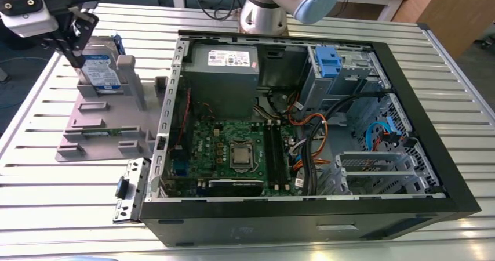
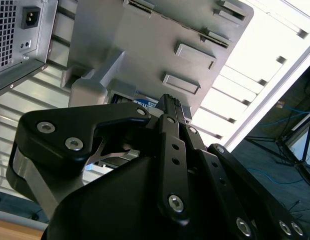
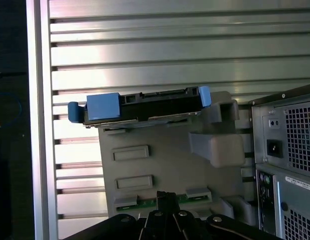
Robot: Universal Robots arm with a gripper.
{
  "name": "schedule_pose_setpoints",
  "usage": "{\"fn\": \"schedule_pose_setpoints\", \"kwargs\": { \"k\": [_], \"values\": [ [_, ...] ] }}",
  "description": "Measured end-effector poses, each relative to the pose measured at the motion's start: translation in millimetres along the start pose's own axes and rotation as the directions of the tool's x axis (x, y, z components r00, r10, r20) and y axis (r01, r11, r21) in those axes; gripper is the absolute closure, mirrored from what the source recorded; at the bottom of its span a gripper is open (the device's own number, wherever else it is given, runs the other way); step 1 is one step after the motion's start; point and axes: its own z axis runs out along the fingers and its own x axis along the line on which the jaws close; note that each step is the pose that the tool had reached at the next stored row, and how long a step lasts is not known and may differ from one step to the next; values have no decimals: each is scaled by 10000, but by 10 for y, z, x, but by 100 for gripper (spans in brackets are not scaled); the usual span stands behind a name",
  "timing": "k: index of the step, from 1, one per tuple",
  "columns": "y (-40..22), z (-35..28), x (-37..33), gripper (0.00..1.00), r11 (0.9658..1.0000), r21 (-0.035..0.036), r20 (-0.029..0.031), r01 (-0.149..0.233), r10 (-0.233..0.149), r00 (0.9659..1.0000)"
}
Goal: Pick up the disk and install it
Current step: 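Reach for the disk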
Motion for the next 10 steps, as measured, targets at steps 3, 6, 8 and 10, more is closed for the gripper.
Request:
{"fn": "schedule_pose_setpoints", "kwargs": {
  "k": [3, 6, 8, 10],
  "values": [
    [-1, 0, 10, 89, 10000, 0, 0, 0, 0, 10000],
    [-1, 0, 17, 89, 10000, 0, 0, 0, 0, 10000],
    [-2, 0, 23, 89, 10000, 0, 0, 0, 0, 10000],
    [-2, 0, 28, 89, 10000, 0, 0, 0, 0, 10000]
  ]
}}
